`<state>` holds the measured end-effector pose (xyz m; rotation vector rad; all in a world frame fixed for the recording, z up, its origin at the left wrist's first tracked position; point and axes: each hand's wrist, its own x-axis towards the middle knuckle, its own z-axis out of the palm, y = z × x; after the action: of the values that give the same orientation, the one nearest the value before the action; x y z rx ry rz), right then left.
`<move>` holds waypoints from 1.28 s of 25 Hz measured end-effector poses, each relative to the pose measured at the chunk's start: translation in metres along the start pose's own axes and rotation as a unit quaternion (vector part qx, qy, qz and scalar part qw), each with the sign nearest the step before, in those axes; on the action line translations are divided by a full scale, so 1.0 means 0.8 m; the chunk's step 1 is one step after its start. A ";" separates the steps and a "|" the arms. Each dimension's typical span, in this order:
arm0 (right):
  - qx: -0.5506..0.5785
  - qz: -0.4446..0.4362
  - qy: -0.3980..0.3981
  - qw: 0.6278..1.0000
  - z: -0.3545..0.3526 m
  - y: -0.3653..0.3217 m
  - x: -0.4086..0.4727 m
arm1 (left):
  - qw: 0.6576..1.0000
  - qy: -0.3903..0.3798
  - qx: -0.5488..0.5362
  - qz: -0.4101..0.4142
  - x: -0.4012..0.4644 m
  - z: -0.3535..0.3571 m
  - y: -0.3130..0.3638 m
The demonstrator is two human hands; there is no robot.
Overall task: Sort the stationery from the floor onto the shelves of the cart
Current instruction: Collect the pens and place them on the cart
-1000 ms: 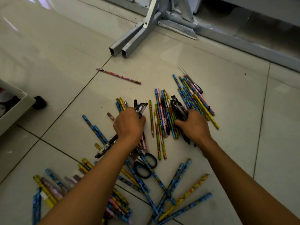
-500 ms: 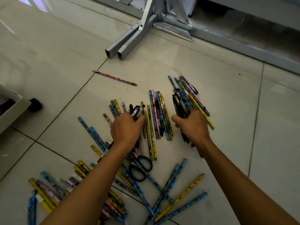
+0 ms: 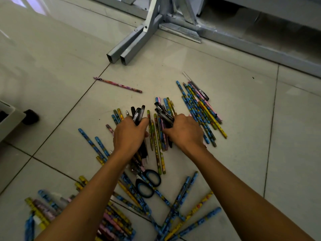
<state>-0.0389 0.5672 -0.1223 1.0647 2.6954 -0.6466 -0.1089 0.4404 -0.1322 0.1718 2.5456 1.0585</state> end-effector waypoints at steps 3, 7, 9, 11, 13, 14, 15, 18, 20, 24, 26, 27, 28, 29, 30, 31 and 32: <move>0.030 0.024 -0.025 0.999 -0.001 0.001 0.006 | 0.998 0.015 -0.047 -0.025 0.002 0.006 0.004; 0.148 0.036 -0.053 0.987 0.003 0.017 0.003 | 0.996 -0.009 -0.079 -0.050 0.007 0.020 0.011; 0.195 0.034 -0.051 0.979 0.004 0.025 -0.003 | 0.996 -0.041 -0.045 -0.062 0.007 0.030 0.016; 0.269 0.050 -0.042 0.961 0.002 0.033 -0.008 | 0.997 -0.040 0.002 -0.059 0.003 0.037 0.024; 0.366 0.068 -0.055 0.927 -0.008 0.039 -0.011 | 0.996 -0.041 -0.038 -0.065 0.004 0.041 0.033; 0.398 0.073 -0.067 0.912 -0.013 0.041 -0.013 | 0.992 -0.056 -0.088 -0.077 0.005 0.041 0.037; 0.426 0.077 -0.081 0.898 -0.019 0.042 -0.013 | 0.982 -0.081 -0.144 -0.091 0.005 0.041 0.042; 0.483 0.092 -0.114 0.863 -0.025 0.043 -0.005 | 0.948 -0.158 -0.248 -0.121 0.002 0.039 0.054; 0.486 0.093 -0.115 0.862 -0.028 0.043 0.003 | 0.950 -0.165 -0.240 -0.113 0.004 0.040 0.058; 0.411 0.078 -0.020 0.908 -0.062 0.064 0.049 | 0.951 -0.127 -0.254 -0.118 0.016 0.034 0.062; 0.305 0.060 0.047 0.949 -0.087 0.081 0.092 | 0.953 -0.114 -0.257 -0.114 0.019 0.029 0.059; 0.242 0.061 0.072 0.966 -0.097 0.088 0.115 | 0.954 -0.108 -0.258 -0.111 0.020 0.027 0.058; 0.174 0.065 0.086 0.979 -0.103 0.092 0.135 | 0.954 -0.103 -0.258 -0.110 0.021 0.026 0.057; 0.109 0.067 0.085 0.988 -0.105 0.095 0.152 | 0.955 -0.103 -0.256 -0.112 0.021 0.025 0.056; 0.055 0.066 0.068 0.994 -0.103 0.096 0.164 | 0.955 -0.105 -0.254 -0.113 0.022 0.024 0.055; 0.019 0.062 0.045 0.997 -0.099 0.096 0.173 | 0.954 -0.110 -0.255 -0.111 0.022 0.024 0.055; -0.001 0.055 0.028 0.998 -0.096 0.093 0.177 | 0.953 -0.117 -0.259 -0.107 0.023 0.022 0.054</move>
<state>-0.0912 0.7370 -0.1222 1.2382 2.6615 -0.6026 -0.1200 0.4875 -0.1186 -0.1135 1.9492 1.4705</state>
